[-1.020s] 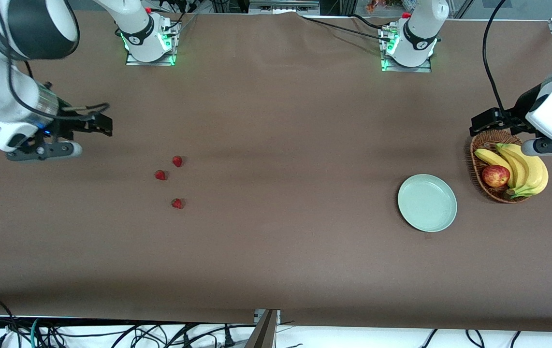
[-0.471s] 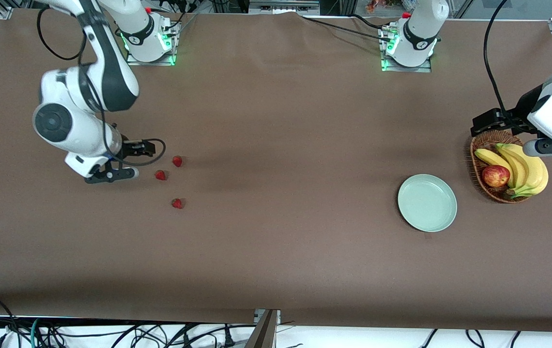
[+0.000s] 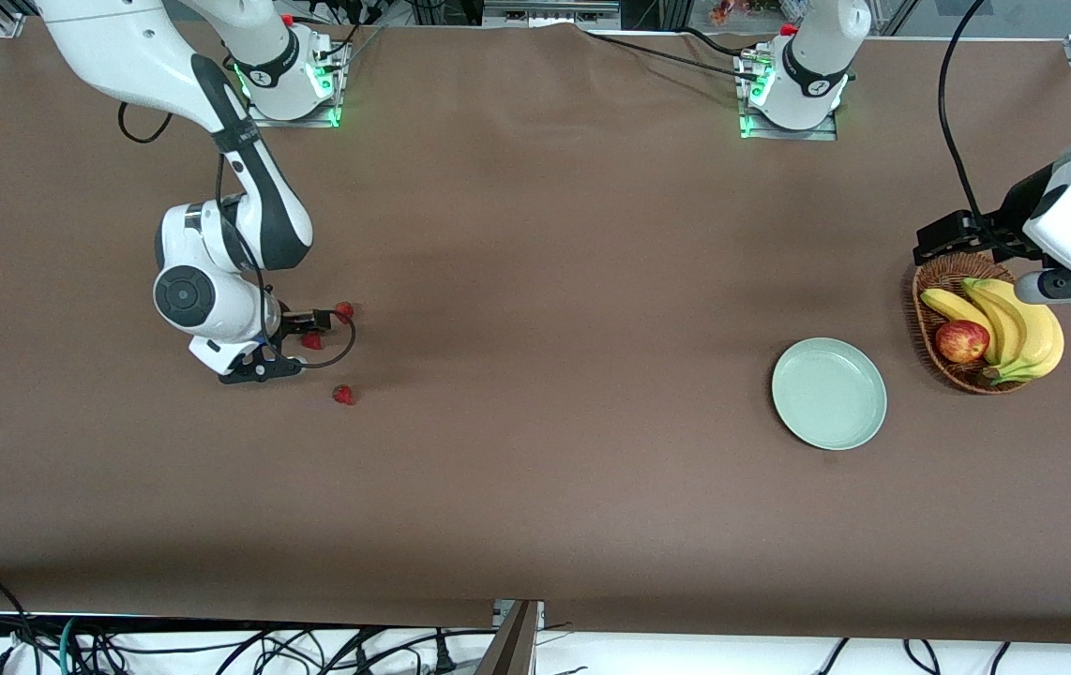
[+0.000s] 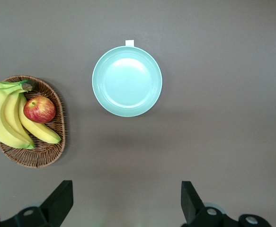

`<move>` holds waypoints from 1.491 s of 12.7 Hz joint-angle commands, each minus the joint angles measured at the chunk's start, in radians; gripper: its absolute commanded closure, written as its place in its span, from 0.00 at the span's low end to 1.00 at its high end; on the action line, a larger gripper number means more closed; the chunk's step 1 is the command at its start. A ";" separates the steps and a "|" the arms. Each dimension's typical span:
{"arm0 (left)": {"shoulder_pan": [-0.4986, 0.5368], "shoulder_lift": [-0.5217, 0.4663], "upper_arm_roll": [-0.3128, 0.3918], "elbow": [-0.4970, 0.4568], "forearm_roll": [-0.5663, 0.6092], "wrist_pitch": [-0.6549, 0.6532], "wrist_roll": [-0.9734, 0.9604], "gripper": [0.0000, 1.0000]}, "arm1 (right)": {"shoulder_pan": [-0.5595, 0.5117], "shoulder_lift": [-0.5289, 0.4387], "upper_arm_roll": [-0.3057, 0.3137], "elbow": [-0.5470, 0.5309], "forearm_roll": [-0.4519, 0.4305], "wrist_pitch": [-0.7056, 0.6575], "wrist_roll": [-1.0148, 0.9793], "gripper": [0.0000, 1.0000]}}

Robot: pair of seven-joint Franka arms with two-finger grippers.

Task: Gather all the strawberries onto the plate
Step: 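Reach the right gripper to a strawberry and grasp it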

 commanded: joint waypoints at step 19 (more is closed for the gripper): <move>0.002 0.021 -0.002 0.034 0.026 -0.020 0.044 0.00 | 0.032 0.045 0.005 0.180 0.045 -0.133 0.038 0.90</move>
